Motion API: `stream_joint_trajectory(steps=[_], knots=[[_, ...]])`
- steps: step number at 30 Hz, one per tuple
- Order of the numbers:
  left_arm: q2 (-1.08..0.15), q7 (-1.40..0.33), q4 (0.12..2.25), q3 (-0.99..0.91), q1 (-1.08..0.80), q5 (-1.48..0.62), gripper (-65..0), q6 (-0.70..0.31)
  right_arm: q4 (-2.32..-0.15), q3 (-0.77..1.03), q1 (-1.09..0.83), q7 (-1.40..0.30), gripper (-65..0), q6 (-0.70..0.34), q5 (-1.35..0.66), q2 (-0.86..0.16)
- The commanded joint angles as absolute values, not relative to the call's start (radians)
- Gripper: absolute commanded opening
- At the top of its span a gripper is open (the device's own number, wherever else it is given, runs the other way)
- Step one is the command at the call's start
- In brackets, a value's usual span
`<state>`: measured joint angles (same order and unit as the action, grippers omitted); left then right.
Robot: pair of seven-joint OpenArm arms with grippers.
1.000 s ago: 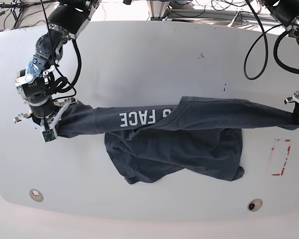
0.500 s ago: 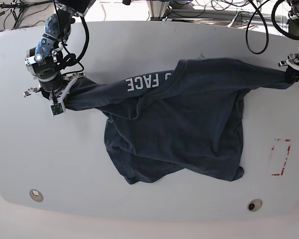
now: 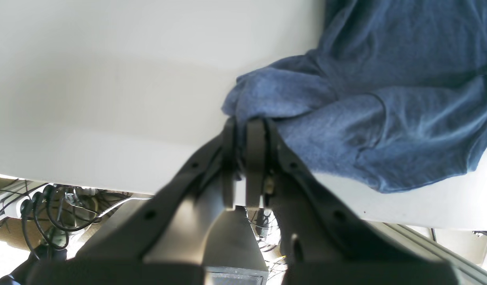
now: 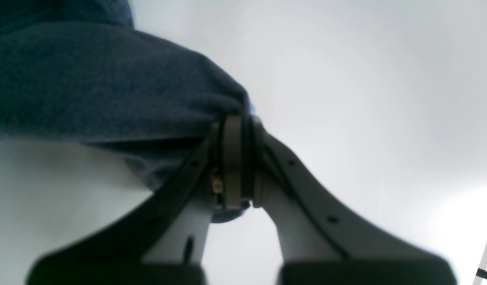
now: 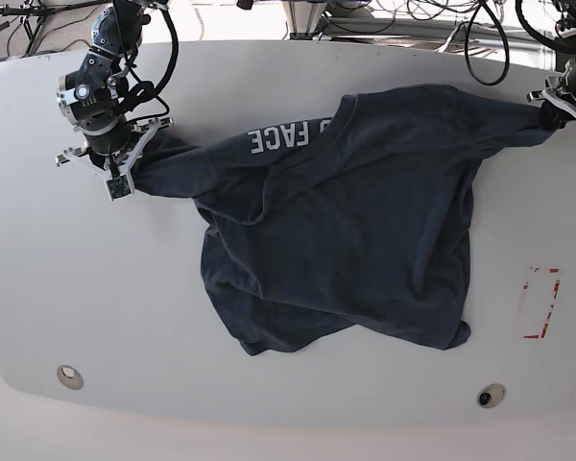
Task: Fold the T-shirt properly
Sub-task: 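Lay the shirt down by sweeping both grippers back across the table, then release with the left gripper and grasp the shirt hem corner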
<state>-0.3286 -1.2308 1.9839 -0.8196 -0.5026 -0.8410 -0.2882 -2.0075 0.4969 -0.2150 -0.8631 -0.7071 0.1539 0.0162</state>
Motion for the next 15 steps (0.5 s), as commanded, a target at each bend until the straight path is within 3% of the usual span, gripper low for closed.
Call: stream_joint_trajectory(steps=[1, 7, 15], knots=[[-0.351, -1.216, 1.995, -0.825, -0.515, -0.849, -64.9, -0.286, -2.028, 0.499, -0.211, -0.839, -64.8, -0.698, 0.151, 0.008], [-0.351, -1.218, 1.995, -0.829, -0.535, -0.851, -51.8, -0.286, -2.028, 0.499, -0.237, -0.835, -64.8, -0.698, 0.151, 0.008], [-0.383, -1.218, 1.991, -0.819, -0.541, -0.845, -50.7, -0.286, -2.028, 0.501, -0.245, -0.835, -64.8, -0.698, 0.151, 0.008]])
